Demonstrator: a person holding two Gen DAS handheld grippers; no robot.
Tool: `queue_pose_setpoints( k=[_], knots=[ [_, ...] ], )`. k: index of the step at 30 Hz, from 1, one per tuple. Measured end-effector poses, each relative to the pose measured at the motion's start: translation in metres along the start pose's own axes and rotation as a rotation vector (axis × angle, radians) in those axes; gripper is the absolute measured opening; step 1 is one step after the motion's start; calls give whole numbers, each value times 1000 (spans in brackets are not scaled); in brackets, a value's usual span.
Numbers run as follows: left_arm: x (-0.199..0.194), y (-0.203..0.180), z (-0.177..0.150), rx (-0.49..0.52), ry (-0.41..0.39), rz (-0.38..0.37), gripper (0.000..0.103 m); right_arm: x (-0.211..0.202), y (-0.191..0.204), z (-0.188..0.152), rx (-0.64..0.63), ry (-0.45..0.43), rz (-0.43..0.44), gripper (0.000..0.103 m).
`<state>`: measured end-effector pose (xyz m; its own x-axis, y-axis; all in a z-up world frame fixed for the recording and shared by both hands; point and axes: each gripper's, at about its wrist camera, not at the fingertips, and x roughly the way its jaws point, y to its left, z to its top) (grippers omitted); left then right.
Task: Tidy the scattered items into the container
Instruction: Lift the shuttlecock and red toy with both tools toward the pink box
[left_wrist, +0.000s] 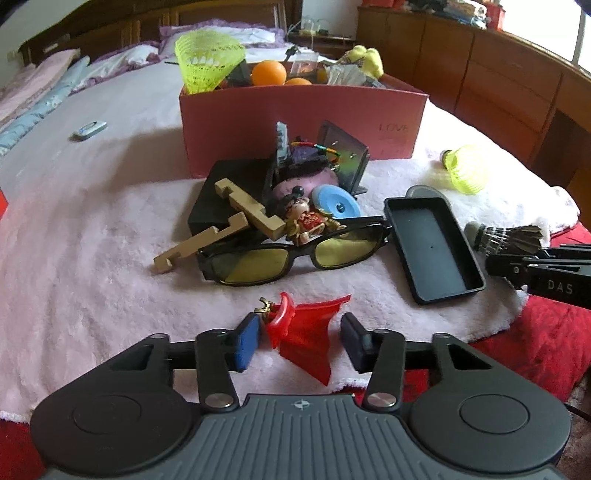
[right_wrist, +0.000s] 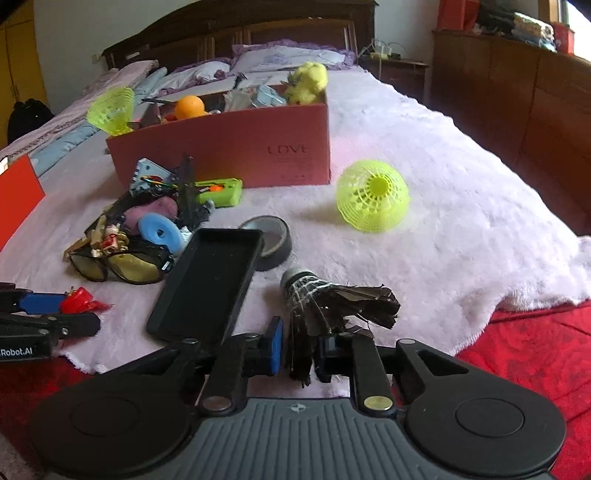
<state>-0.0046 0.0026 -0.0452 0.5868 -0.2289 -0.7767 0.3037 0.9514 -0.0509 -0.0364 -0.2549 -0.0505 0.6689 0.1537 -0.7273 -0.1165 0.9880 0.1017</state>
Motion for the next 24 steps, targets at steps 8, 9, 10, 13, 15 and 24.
queue_pose_setpoints(
  k=[8, 9, 10, 13, 15, 24],
  knots=[
    [4, -1, 1, -1, 12, 5, 45, 7, -6, -1, 29, 23, 16, 20],
    [5, -2, 1, 2, 13, 8, 46, 8, -7, -1, 33, 26, 17, 20],
    [5, -2, 1, 3, 13, 10, 46, 8, -6, -1, 32, 26, 16, 20],
    [6, -4, 1, 8, 13, 15, 45, 9, -5, -1, 22, 26, 12, 20],
    [6, -4, 1, 12, 13, 18, 45, 9, -5, -2, 15, 24, 11, 20],
    [6, -7, 0, 15, 10, 29, 47, 10, -5, 0, 14, 32, 18, 26]
  ],
)
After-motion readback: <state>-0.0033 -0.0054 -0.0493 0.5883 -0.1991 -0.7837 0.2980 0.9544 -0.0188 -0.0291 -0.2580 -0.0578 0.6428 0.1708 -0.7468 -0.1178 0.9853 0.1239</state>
